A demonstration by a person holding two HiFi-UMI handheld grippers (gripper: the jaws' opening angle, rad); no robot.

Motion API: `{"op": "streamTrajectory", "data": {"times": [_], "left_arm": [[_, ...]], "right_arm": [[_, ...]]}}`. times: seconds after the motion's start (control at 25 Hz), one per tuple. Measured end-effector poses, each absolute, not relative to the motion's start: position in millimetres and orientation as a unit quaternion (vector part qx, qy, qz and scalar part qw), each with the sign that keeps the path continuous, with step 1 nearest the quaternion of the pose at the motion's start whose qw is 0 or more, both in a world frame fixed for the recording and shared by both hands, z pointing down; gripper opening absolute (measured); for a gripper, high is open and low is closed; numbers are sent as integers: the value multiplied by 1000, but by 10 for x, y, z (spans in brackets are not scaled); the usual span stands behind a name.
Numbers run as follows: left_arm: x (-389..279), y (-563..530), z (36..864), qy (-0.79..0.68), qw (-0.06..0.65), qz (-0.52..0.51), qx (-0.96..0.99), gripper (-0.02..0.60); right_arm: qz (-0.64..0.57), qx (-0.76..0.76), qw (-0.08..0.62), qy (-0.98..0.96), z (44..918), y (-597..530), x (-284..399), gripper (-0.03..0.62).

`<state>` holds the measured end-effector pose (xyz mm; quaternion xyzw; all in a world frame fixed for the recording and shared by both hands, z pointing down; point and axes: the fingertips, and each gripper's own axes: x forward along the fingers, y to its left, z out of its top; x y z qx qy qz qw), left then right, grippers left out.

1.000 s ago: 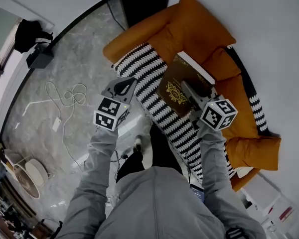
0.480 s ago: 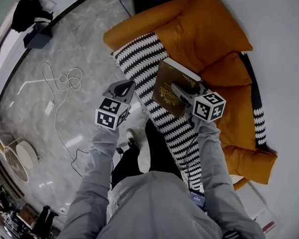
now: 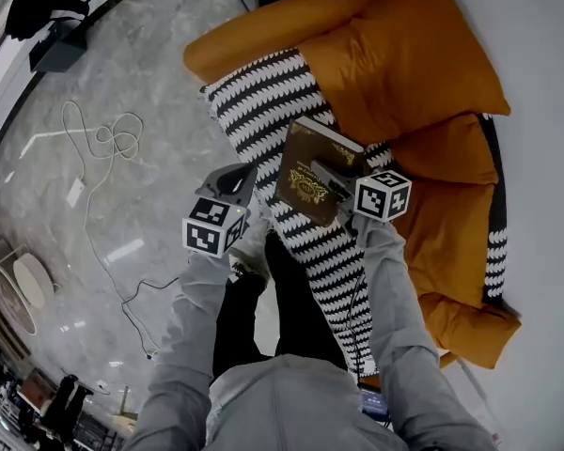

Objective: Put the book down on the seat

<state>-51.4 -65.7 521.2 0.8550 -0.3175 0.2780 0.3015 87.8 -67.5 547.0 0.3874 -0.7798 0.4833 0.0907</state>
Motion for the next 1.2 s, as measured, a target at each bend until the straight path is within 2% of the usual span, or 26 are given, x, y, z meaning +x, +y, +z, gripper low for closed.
{"op": "streamTrajectory", "data": {"times": [0.24, 0.6, 1.2], "left_arm": [[-420, -560, 5579, -315, 321, 293, 844, 26], [-486, -503, 5917, -314, 370, 290, 825, 26], [-308, -475, 6190, -294, 405, 300, 812, 26]], "right_arm": [[561, 378, 55, -734, 6073, -631, 942, 245], [617, 381, 54, -686, 6677, -520, 968, 245], [664, 380, 29, -644, 7067, -453, 1098, 253]]}}
